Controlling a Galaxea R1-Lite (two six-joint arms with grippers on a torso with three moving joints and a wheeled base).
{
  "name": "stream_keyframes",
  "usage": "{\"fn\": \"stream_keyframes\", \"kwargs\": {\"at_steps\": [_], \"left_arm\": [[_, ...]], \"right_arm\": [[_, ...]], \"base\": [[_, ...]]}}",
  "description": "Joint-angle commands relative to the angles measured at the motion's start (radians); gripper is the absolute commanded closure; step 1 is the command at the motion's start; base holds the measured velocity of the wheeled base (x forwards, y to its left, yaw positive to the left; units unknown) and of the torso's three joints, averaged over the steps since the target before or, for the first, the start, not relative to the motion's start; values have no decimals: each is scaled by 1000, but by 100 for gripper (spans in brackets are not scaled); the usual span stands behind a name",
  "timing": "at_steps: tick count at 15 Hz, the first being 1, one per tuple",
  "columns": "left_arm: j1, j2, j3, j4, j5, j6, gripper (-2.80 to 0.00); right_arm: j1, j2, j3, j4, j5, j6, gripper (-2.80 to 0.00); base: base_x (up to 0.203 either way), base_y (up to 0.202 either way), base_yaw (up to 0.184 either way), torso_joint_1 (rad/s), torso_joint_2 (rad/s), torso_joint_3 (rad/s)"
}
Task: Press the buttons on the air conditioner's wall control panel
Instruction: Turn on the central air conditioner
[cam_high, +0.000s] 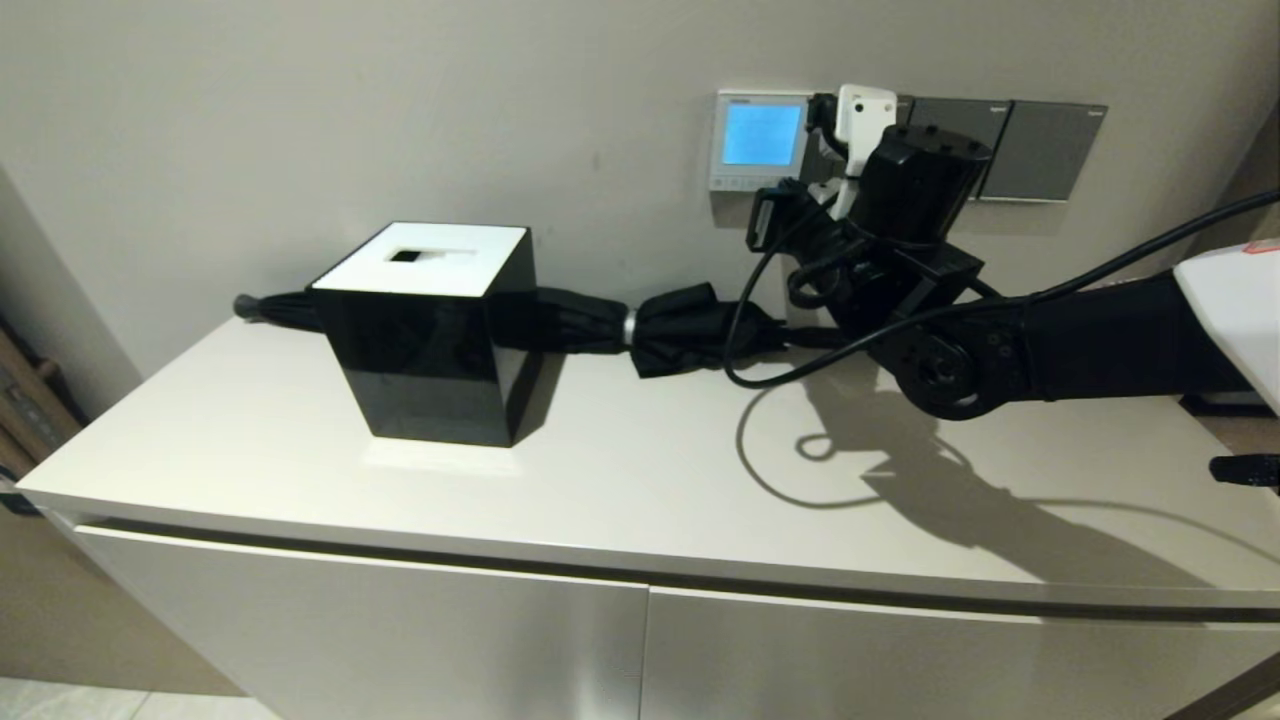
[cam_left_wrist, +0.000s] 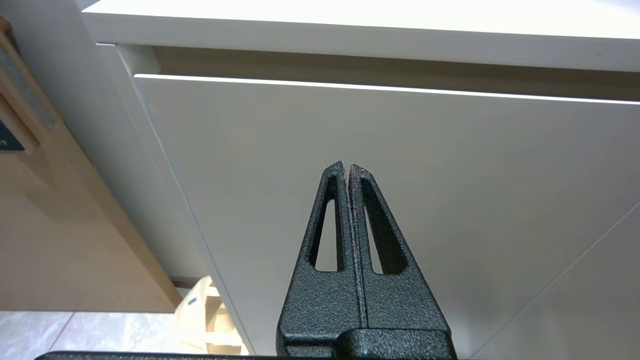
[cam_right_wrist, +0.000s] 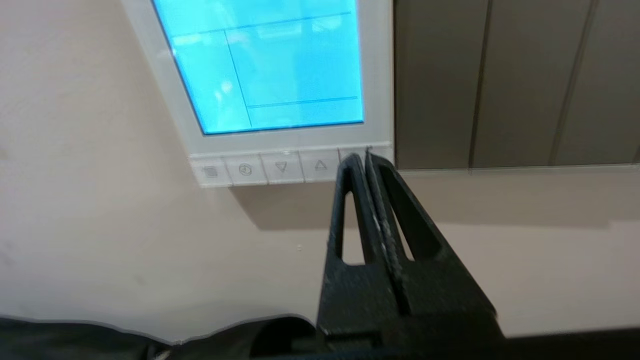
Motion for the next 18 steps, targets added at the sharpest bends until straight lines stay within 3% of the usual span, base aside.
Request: {"fn": "stream_keyframes", "kwargs": {"at_steps": [1,18], "left_arm": [[0,2,0,1,0,0,0],[0,0,0,1,0,0,0]], "right_arm": [[5,-39,23,-8,-2,-2,0],[-4,13,4,-26,1,-14,0]], "base": [[0,0,0,0,0,0],[0,0,0,0,0,0]]}}
